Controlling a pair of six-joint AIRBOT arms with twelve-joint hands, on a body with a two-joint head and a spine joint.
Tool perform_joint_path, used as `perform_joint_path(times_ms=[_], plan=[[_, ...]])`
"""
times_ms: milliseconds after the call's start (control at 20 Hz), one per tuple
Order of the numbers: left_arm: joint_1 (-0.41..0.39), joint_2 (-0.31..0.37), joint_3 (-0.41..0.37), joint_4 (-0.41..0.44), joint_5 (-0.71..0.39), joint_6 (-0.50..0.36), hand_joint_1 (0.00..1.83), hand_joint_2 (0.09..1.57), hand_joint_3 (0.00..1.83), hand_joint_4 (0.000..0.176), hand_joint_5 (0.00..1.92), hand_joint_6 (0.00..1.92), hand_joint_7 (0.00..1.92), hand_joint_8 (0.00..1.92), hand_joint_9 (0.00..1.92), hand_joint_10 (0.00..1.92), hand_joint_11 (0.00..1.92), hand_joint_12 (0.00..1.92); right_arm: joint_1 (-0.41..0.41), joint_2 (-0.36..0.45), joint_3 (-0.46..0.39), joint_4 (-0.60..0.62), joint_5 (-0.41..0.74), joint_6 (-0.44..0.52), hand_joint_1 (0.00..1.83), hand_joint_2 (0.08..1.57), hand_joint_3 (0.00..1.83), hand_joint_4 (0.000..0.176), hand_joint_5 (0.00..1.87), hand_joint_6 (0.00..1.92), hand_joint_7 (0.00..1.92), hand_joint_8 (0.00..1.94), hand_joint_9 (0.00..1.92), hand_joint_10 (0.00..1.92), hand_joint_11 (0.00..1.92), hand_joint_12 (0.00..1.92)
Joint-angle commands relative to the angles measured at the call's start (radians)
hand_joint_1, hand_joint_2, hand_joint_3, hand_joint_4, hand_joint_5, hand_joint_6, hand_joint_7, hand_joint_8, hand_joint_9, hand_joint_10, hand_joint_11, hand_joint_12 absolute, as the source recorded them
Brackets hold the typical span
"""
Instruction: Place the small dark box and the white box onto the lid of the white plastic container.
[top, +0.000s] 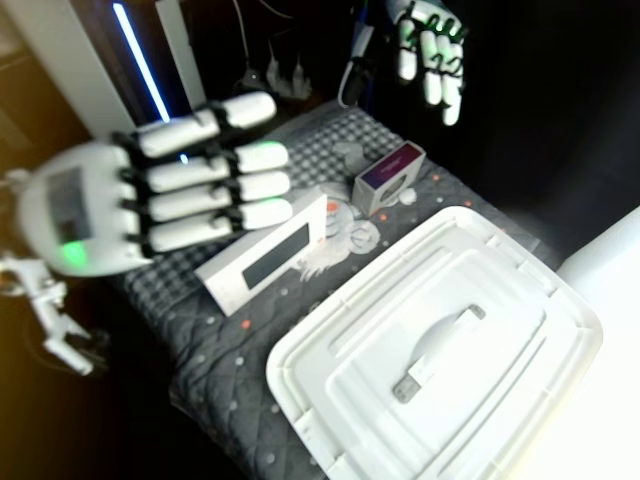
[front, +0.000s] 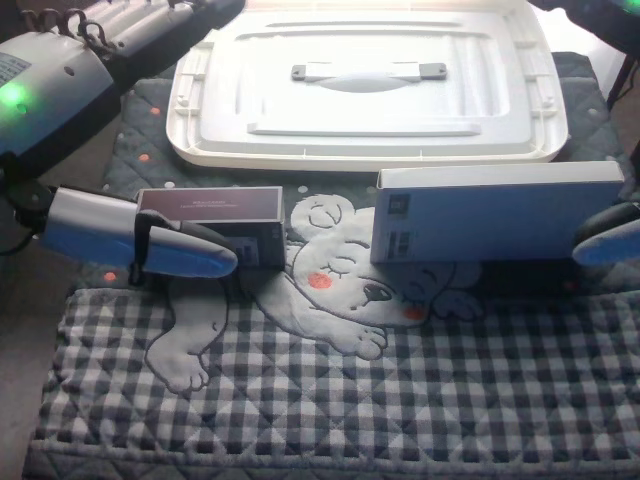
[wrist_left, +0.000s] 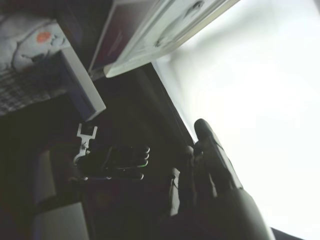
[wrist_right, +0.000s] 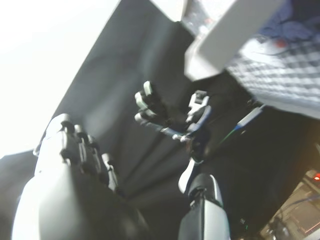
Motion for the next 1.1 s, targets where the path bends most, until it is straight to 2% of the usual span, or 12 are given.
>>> perform_joint_path(times_ms=[0,100,150,200,250,300,450,700,800,900,950,1050], plan=[[-0.008,0.006,0.002,-0.012,-0.114,0.0,0.57,0.74,0.02,0.081,0.0,0.0,0.0,0.0,0.0,0.0,0.0,0.0,0.005,0.011,0.003,0.055,0.114,-0.002,0.73,0.67,0.01,0.176,0.0,0.0,0.0,0.0,0.0,0.0,0.0,0.0],[-0.012,0.003,0.004,-0.012,-0.1,0.0,0.51,0.89,0.01,0.139,0.0,0.0,0.0,0.0,0.0,0.0,0.0,0.0,0.005,0.008,0.003,0.056,0.104,-0.011,0.71,0.68,0.01,0.176,0.0,0.0,0.0,0.0,0.0,0.0,0.0,0.0],[-0.013,0.002,0.005,-0.012,-0.096,0.0,0.44,0.85,0.0,0.089,0.05,0.0,0.02,0.0,0.0,0.0,0.02,0.01,0.005,0.007,0.003,0.056,0.1,-0.012,0.7,0.69,0.01,0.176,0.0,0.0,0.0,0.0,0.0,0.0,0.0,0.0],[-0.018,-0.004,0.009,-0.011,-0.081,0.0,0.37,0.87,0.01,0.159,0.01,0.0,0.0,0.0,0.0,0.0,0.0,0.0,0.007,0.004,0.004,0.056,0.089,-0.017,0.7,0.69,0.01,0.176,0.0,0.0,0.0,0.0,0.0,0.0,0.0,0.0],[-0.024,-0.01,0.013,-0.008,-0.066,0.0,0.31,1.05,0.02,0.044,0.0,0.0,0.0,0.0,0.0,0.0,0.0,0.0,0.01,-0.002,0.006,0.057,0.08,-0.02,0.71,0.66,0.0,0.176,0.0,0.0,0.0,0.0,0.0,0.0,0.0,0.0],[-0.025,-0.015,0.018,-0.008,-0.051,0.0,0.26,0.99,0.0,0.048,0.03,0.01,0.01,0.0,0.0,0.0,0.03,0.01,0.015,-0.01,0.011,0.057,0.072,-0.021,0.68,0.64,0.0,0.176,0.0,0.0,0.0,0.0,0.0,0.0,0.0,0.0],[-0.038,-0.034,0.041,-0.008,-0.002,0.0,0.61,0.72,0.0,0.172,0.0,0.0,0.0,0.0,0.0,0.0,0.04,0.02,0.085,-0.048,0.032,0.019,-0.01,-0.021,0.71,0.66,0.0,0.176,0.0,0.0,0.0,0.0,0.0,0.0,0.0,0.0],[-0.083,-0.076,0.076,0.003,0.12,0.0,0.51,0.77,0.01,0.176,0.0,0.0,0.0,0.0,0.0,0.0,0.1,0.05,0.11,-0.069,0.045,-0.013,-0.085,-0.02,0.67,0.66,0.0,0.165,0.0,0.0,0.0,0.0,0.0,0.0,0.0,0.0],[-0.09,-0.089,0.087,0.007,0.15,0.0,0.45,0.79,0.01,0.065,0.0,0.0,0.0,0.0,0.0,0.0,0.01,0.0,0.11,-0.073,0.048,-0.016,-0.101,-0.02,0.74,0.64,0.0,0.176,0.0,0.0,0.0,0.0,0.0,0.0,0.03,0.01],[-0.091,-0.092,0.09,0.008,0.159,0.0,0.47,0.83,0.02,0.003,0.0,0.0,0.0,0.0,0.0,0.0,0.0,0.0,0.11,-0.075,0.049,-0.018,-0.107,-0.02,0.75,0.63,0.0,0.136,0.0,0.0,0.0,0.0,0.0,0.0,0.05,0.02],[-0.091,-0.092,0.09,0.008,0.161,0.0,0.53,0.81,0.01,0.006,0.0,0.0,0.0,0.0,0.0,0.0,0.0,0.0,0.11,-0.075,0.049,-0.018,-0.107,-0.02,0.7,0.64,0.0,0.084,0.0,0.0,0.0,0.0,0.0,0.0,0.02,0.01],[-0.091,-0.094,0.091,0.008,0.164,0.0,0.49,0.76,0.0,0.017,0.0,0.0,0.0,0.0,0.0,0.0,0.0,0.0,0.11,-0.076,0.05,-0.019,-0.11,-0.02,0.66,0.65,0.0,0.089,0.0,0.0,0.0,0.0,0.0,0.0,0.07,0.03]])
